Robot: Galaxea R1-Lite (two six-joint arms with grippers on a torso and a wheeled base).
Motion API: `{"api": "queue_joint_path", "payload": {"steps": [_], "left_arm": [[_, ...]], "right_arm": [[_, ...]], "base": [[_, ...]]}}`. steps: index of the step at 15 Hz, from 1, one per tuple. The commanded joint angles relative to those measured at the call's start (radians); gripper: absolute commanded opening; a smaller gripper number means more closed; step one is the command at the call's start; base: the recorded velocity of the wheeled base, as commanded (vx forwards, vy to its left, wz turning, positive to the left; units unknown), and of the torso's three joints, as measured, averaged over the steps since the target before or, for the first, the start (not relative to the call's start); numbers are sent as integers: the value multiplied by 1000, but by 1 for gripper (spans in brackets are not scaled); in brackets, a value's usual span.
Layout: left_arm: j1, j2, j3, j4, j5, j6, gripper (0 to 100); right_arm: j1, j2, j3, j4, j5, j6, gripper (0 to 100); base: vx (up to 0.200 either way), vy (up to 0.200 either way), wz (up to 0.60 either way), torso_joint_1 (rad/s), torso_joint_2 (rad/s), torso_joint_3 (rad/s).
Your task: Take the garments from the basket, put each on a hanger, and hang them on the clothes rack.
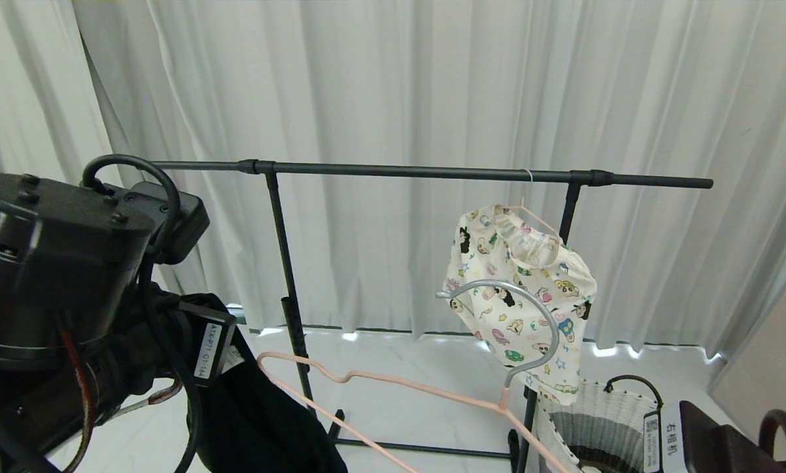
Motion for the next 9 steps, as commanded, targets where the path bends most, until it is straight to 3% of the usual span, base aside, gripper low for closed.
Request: {"api": "queue_joint_path", "payload": {"steps": [1, 6, 9], "left_arm": [[-1, 3, 21, -20, 0, 0, 0], [13, 6, 29, -52, -4, -1, 0], [39, 5, 38, -52, -29, -3, 0]], "right_arm": [[1, -1, -2, -1, 1, 0, 0], [4, -4, -6, -1, 72, 8, 0], [14, -4, -6, -1, 73, 8, 0]], "base": [[0, 0, 0, 0, 0, 0], [0, 0, 0, 0, 0, 0], [0, 0, 0, 0, 0, 0]]}}
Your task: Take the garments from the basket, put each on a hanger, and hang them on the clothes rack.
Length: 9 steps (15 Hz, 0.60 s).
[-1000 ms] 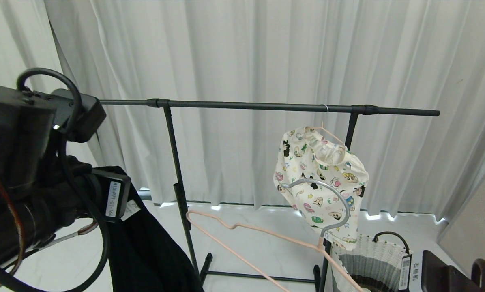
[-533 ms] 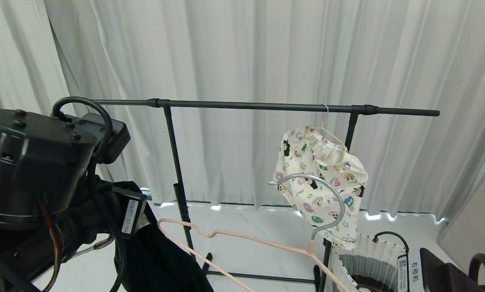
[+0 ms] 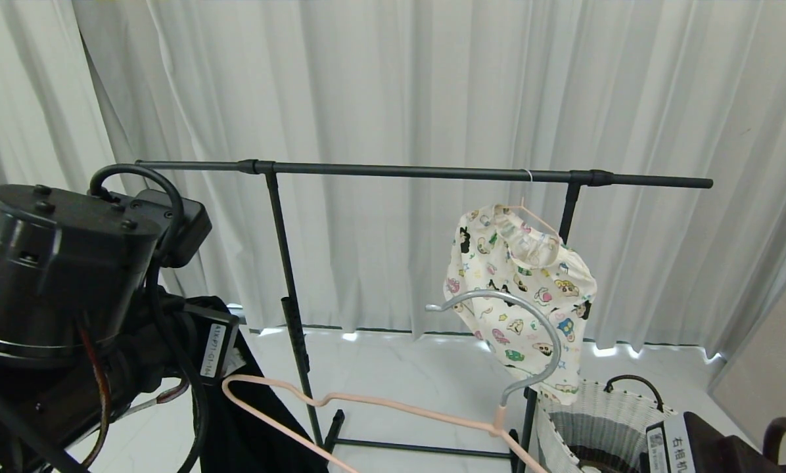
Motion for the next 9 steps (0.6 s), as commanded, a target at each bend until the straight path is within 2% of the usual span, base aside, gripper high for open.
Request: {"api": "queue_joint_path", "payload": {"steps": [1, 9], "left_arm": [[6, -2, 6, 1, -1, -1, 0], [-94, -11, 3, -1, -2, -3, 0]], "right_arm": [[1, -1, 0, -1, 1, 0, 0], [-28, 52, -49, -2, -2, 26, 0]], "base": [[0, 0, 0, 0, 0, 0], [0, 0, 0, 0, 0, 0]]}}
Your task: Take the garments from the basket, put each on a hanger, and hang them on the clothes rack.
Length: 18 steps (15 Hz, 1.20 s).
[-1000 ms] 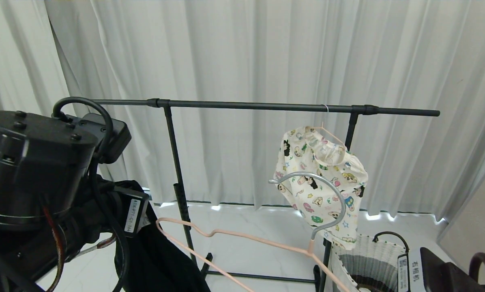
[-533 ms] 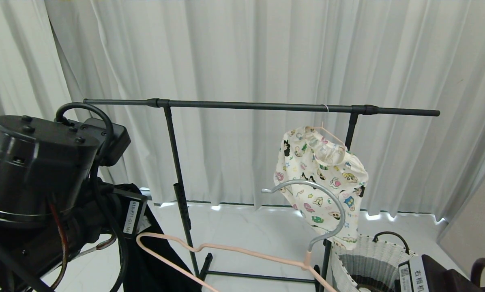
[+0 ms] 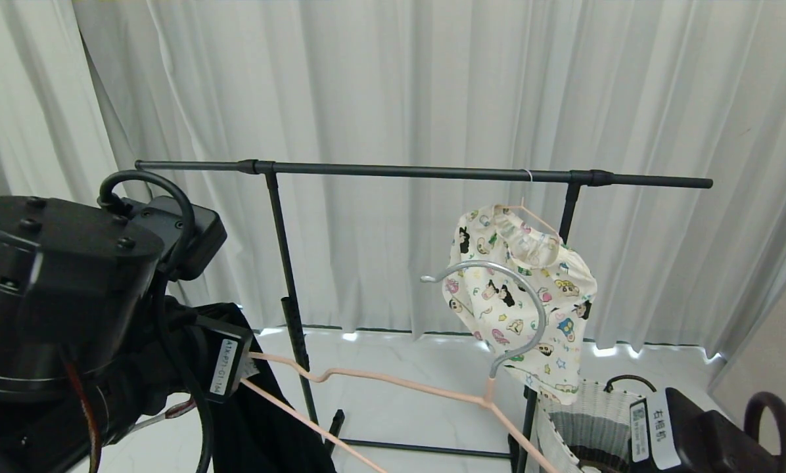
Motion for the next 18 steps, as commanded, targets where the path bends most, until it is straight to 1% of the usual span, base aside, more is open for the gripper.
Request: {"api": "queue_joint_path", "payload": {"steps": [1, 5, 6, 10, 14, 16, 18], "left_arm": [[-19, -4, -3, 0, 1, -1, 0], [-38, -15, -7, 0, 2, -1, 0], [-71, -19, -13, -1, 1, -2, 0], [-192, 1, -9, -152, -7, -8, 0], [-242, 7, -12, -185, -16, -8, 0], [-291, 8, -15, -227, -16, -5, 0], [-338, 18, -29, -241, -16, -5, 0]], "right_arm": [[-15, 36, -22, -4, 0, 0, 0], [-32, 63, -35, -5, 0, 7, 0], [-32, 74, -41, -7, 0, 20, 0], [-32, 142, -67, -57, -2, 39, 0], [-32, 182, -88, -62, -2, 67, 0], [-29, 202, -98, -63, -2, 70, 0], [-21, 223, -117, -65, -2, 72, 0]], "base": [[0, 0, 0, 0, 0, 0], [0, 0, 0, 0, 0, 0], [0, 0, 0, 0, 0, 0], [0, 0, 0, 0, 0, 0], [0, 0, 0, 0, 0, 0], [0, 0, 0, 0, 0, 0], [0, 0, 0, 0, 0, 0]]}}
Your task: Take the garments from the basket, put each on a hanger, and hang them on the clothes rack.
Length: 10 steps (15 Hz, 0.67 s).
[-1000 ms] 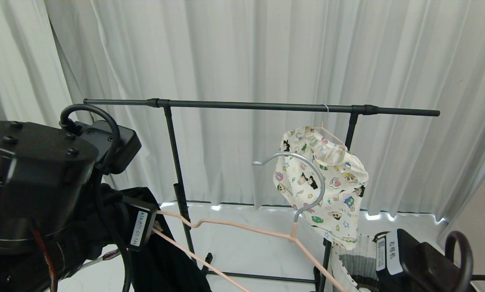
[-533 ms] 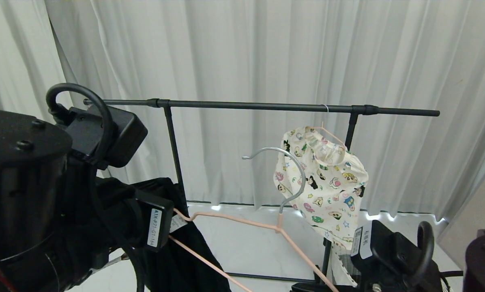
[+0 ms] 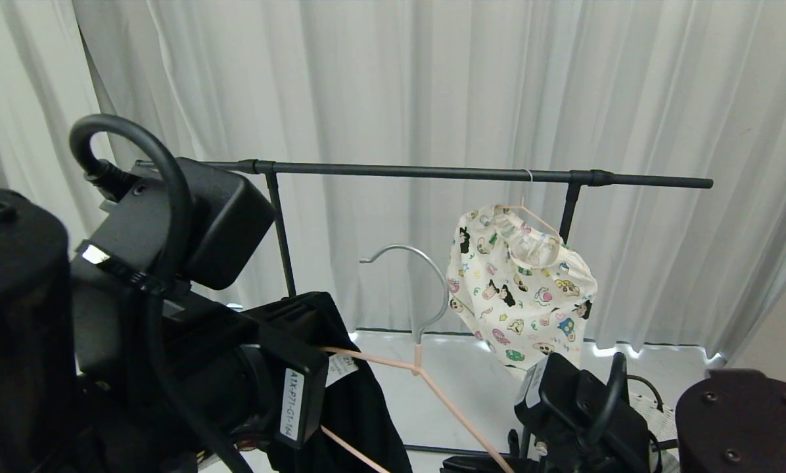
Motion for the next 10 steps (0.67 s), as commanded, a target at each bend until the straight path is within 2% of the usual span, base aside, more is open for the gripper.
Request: {"api": "queue_joint_path", "payload": {"steps": [1, 4, 7, 10], "left_arm": [[-45, 11, -26, -5, -7, 0, 0], [-84, 22, -77, -5, -42, 1, 0], [-130, 20, -86, -5, -42, 1, 0], [-143, 19, -60, -5, -40, 3, 0]], "right_arm": [[12, 36, -27, -1, 0, 9, 0], [32, 77, -79, -1, -14, 55, 0], [32, 83, -82, -28, -20, 63, 0], [29, 96, -79, -74, -103, 96, 0]], "base": [[0, 0, 0, 0, 0, 0], [0, 0, 0, 0, 0, 0], [0, 0, 0, 0, 0, 0], [0, 0, 0, 0, 0, 0]]}}
